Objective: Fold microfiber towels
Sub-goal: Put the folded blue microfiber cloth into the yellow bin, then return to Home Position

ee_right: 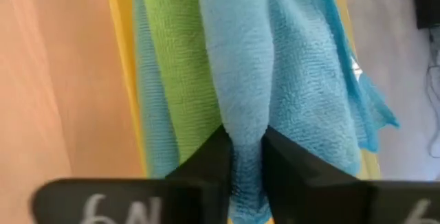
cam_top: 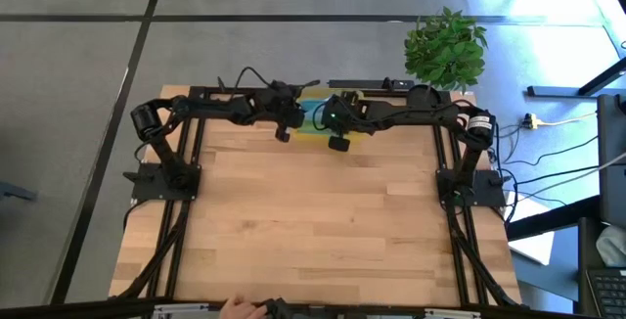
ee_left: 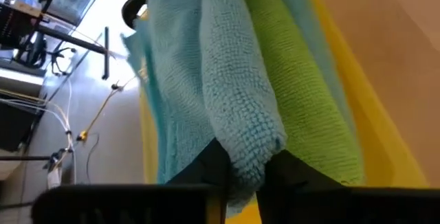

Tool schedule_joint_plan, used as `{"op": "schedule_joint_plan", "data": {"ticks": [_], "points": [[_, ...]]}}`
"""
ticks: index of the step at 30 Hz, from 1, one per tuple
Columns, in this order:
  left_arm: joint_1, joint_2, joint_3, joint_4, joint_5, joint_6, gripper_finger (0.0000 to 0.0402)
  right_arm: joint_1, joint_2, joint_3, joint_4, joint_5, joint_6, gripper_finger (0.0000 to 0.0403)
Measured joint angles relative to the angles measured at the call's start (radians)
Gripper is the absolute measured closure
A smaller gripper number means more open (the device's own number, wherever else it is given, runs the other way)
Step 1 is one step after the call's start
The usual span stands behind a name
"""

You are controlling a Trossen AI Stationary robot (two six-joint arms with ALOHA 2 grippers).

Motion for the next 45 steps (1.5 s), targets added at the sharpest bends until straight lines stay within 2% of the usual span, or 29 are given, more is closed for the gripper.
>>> {"op": "schedule_joint_plan", "data": {"ticks": [6, 10, 16, 25, 30, 34, 39, 45], "points": [[-0.042, 0.000, 0.000, -0.038, -0.002, 0.015, 0.0317, 0.000, 0.000, 0.000, -0.011, -0.013, 0.048, 0.0266], [-0.074, 0.000, 0.000, -0.075, -0.080, 0.024, 0.0281, 0.005, -0.010, 0.000, -0.070, -0.015, 0.056, 0.0220], [-0.107, -0.056, 0.000, -0.137, -0.195, -0.011, 0.0246, 0.030, -0.080, 0.000, -0.148, -0.010, 0.080, 0.0195], [-0.102, -0.273, 0.000, -0.155, -0.168, -0.174, 0.0245, 0.052, -0.265, 0.000, -0.145, -0.032, 0.106, 0.0232], [-0.107, -0.501, 0.000, -0.189, -0.152, -0.313, 0.0246, 0.080, -0.432, 0.000, -0.152, -0.064, 0.105, 0.0266], [-0.098, -0.713, 0.000, -0.240, -0.059, -0.455, 0.0246, 0.119, -0.580, -0.015, -0.117, -0.084, 0.106, 0.0292], [-0.100, -0.957, -0.003, -0.368, 0.045, -0.611, 0.0247, 0.193, -0.784, -0.184, 0.057, -0.134, 0.100, 0.0318], [-0.137, -1.175, -0.124, -0.382, 0.071, -0.690, 0.0250, 0.267, -1.039, -0.500, 0.250, -0.131, 0.104, 0.0335]]}}
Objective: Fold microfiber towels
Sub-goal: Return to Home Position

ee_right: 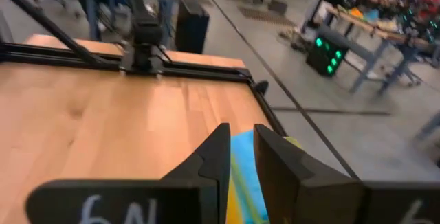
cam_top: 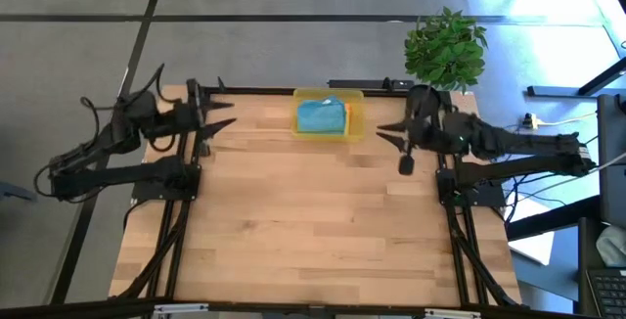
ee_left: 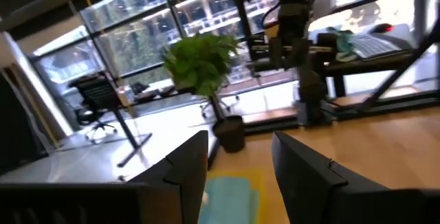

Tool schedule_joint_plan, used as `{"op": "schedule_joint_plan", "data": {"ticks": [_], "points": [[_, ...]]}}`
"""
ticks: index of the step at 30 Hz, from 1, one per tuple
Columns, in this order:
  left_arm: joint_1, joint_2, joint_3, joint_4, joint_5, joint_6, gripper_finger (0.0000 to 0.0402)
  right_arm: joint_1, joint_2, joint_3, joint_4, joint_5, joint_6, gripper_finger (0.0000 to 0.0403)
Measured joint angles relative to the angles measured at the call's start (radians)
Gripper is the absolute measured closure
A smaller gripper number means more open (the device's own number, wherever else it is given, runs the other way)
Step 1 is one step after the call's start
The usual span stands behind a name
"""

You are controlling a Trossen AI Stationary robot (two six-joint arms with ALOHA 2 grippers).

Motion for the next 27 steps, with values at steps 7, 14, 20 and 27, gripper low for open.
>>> {"op": "schedule_joint_plan", "data": {"ticks": [7, 14, 20, 27], "points": [[-0.012, -0.244, -0.185, 0.018, -0.003, -0.056, 0.0250, 0.052, -0.274, -0.253, 0.109, 0.035, -0.001, 0.0337], [-0.012, -0.464, -0.332, 0.017, -0.008, -0.088, 0.0250, 0.071, -0.537, -0.360, 0.112, 0.009, -0.010, 0.0337], [-0.012, -0.510, -0.417, 0.106, 0.007, -0.216, 0.0250, 0.071, -0.697, -0.469, 0.124, 0.008, -0.012, 0.0341], [-0.012, -0.516, -0.637, 0.476, 0.076, -0.227, 0.0250, 0.071, -0.785, -0.644, 0.295, -0.060, -0.033, 0.0360]]}}
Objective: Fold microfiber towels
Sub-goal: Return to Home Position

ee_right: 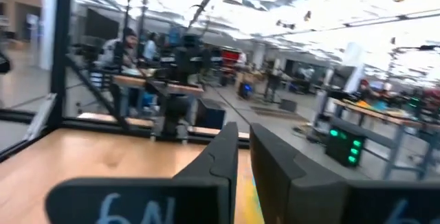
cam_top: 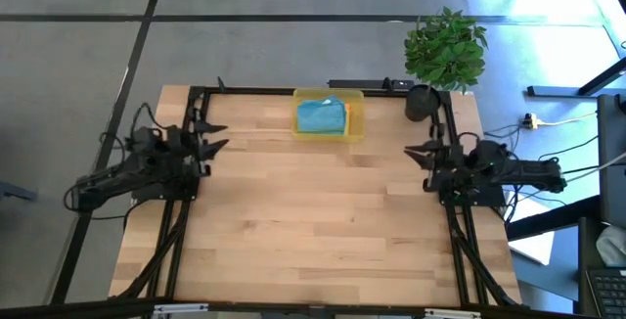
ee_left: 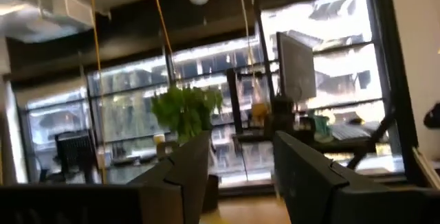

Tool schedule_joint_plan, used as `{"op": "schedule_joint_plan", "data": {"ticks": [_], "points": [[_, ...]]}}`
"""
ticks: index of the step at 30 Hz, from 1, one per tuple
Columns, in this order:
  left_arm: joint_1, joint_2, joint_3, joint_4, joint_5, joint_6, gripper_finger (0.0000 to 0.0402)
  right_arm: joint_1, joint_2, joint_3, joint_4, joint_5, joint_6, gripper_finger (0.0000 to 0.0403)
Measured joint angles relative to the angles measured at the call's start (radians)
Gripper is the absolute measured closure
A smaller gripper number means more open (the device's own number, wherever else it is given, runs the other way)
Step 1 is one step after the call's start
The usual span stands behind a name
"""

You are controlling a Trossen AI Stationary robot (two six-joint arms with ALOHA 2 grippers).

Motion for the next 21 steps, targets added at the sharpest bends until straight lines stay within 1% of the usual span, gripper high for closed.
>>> {"op": "schedule_joint_plan", "data": {"ticks": [2, 5, 9, 12, 14, 17, 21], "points": [[-0.001, -0.001, -0.050, 0.062, 0.004, -0.002, 0.0250, 0.000, -0.009, -0.057, 0.049, -0.036, -0.003, 0.0367], [-0.001, 0.000, -0.099, 0.080, 0.005, -0.004, 0.0250, 0.000, -0.011, -0.135, 0.110, -0.039, -0.013, 0.0380], [-0.001, 0.000, -0.149, 0.122, 0.019, -0.043, 0.0250, 0.000, -0.008, -0.146, 0.049, -0.040, 0.006, 0.0397], [-0.001, -0.001, -0.185, 0.206, 0.055, -0.083, 0.0250, 0.000, -0.008, -0.146, 0.056, -0.074, 0.027, 0.0397], [-0.001, 0.000, -0.186, 0.169, 0.077, -0.102, 0.0250, 0.000, -0.009, -0.146, 0.058, -0.110, 0.029, 0.0392], [-0.010, 0.000, -0.186, 0.130, 0.089, -0.107, 0.0250, 0.000, -0.009, -0.146, 0.037, -0.115, 0.027, 0.0389], [-0.014, 0.000, -0.186, 0.112, 0.091, -0.078, 0.0250, 0.000, -0.009, -0.146, 0.034, -0.046, 0.028, 0.0393]]}}
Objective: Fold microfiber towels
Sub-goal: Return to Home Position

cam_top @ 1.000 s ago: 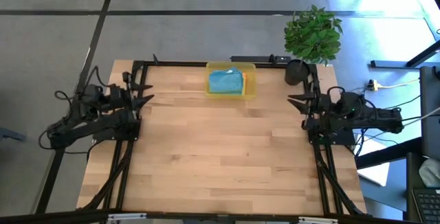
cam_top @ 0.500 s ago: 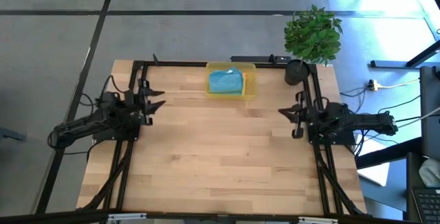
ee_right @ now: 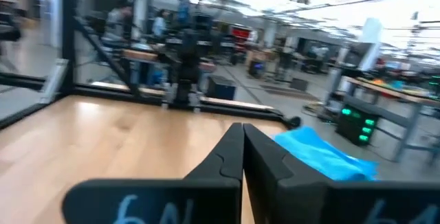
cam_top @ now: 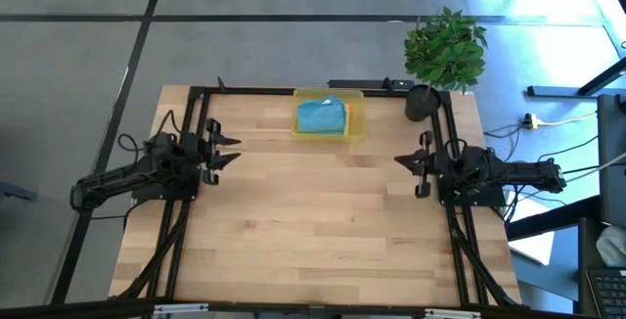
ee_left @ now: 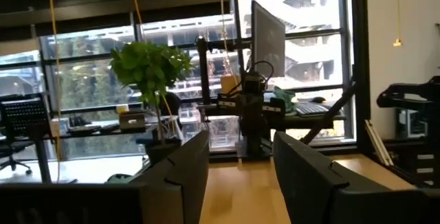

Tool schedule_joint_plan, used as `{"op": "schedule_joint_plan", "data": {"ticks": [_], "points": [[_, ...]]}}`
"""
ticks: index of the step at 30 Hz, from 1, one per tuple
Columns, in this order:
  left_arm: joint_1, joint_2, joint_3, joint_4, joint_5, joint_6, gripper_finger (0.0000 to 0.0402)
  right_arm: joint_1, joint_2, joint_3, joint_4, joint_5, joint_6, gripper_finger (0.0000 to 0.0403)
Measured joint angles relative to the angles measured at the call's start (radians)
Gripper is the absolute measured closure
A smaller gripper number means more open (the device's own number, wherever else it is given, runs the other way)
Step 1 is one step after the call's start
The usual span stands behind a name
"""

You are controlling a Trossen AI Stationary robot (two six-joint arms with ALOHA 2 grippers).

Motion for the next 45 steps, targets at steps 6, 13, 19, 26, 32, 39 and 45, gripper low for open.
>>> {"op": "schedule_joint_plan", "data": {"ticks": [6, 13, 19, 26, 32, 39, 45], "points": [[0.000, 0.000, 0.000, -0.004, -0.091, 0.003, 0.0250, 0.000, 0.000, 0.000, -0.006, 0.068, 0.001, 0.0393], [0.000, 0.000, 0.000, -0.005, -0.115, 0.004, 0.0250, 0.000, 0.000, 0.000, -0.006, 0.069, 0.000, 0.0378], [0.000, 0.000, 0.000, -0.005, -0.116, 0.004, 0.0250, 0.000, 0.000, 0.000, -0.006, 0.070, -0.001, 0.0378], [0.000, 0.000, 0.000, -0.005, -0.116, 0.004, 0.0250, 0.000, 0.000, 0.000, -0.006, 0.070, -0.001, 0.0377], [0.000, 0.000, 0.000, -0.005, -0.116, 0.004, 0.0250, 0.000, 0.000, 0.000, -0.006, 0.070, -0.001, 0.0377], [0.000, 0.000, 0.000, -0.005, -0.116, 0.004, 0.0250, 0.000, 0.000, 0.000, -0.006, 0.070, -0.001, 0.0377], [0.000, 0.000, 0.000, -0.005, -0.116, 0.004, 0.0250, 0.000, 0.000, 0.000, -0.006, 0.070, -0.001, 0.0377]]}}
